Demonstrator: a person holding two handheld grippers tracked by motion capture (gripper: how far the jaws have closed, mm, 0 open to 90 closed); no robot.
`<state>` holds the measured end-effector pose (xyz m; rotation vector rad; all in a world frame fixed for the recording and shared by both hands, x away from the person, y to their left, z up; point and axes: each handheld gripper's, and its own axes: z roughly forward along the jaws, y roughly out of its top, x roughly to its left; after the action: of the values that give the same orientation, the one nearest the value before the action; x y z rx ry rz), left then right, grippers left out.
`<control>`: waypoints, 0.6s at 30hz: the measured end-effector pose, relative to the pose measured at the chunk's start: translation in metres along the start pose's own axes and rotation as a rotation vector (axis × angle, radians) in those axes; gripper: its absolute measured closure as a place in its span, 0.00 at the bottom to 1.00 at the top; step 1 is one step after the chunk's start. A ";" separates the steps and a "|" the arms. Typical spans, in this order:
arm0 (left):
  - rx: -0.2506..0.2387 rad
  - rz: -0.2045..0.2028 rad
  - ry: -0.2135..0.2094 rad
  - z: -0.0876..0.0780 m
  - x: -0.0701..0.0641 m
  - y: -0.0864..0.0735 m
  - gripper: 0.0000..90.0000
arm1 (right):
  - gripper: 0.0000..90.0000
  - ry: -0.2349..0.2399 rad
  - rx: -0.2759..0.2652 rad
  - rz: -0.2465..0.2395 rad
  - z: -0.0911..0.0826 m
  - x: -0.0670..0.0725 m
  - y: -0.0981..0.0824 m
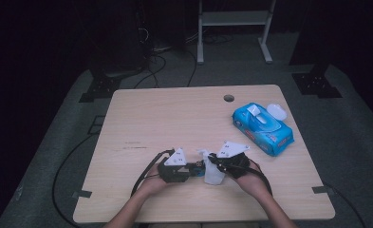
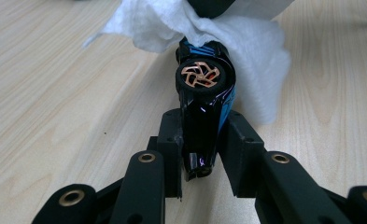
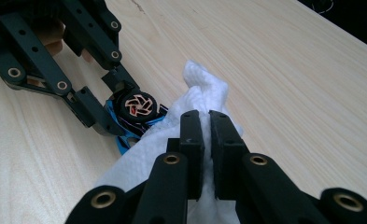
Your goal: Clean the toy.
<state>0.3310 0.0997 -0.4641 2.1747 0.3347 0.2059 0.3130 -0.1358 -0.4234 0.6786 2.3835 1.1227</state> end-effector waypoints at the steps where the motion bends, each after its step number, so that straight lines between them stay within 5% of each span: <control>1: -0.002 0.000 0.000 0.000 0.000 0.000 0.78 | 0.93 -0.001 0.000 0.001 0.000 0.000 0.000; 8: 0.003 0.006 -0.007 -0.001 0.001 0.000 0.79 | 0.93 -0.070 0.012 0.087 -0.016 -0.031 -0.018; 18: -0.004 -0.005 -0.007 -0.001 0.004 -0.002 0.78 | 0.93 -0.066 0.010 0.097 -0.019 -0.032 -0.022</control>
<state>0.3343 0.1030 -0.4646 2.1700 0.3360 0.1961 0.3226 -0.1774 -0.4244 0.8290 2.3245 1.1105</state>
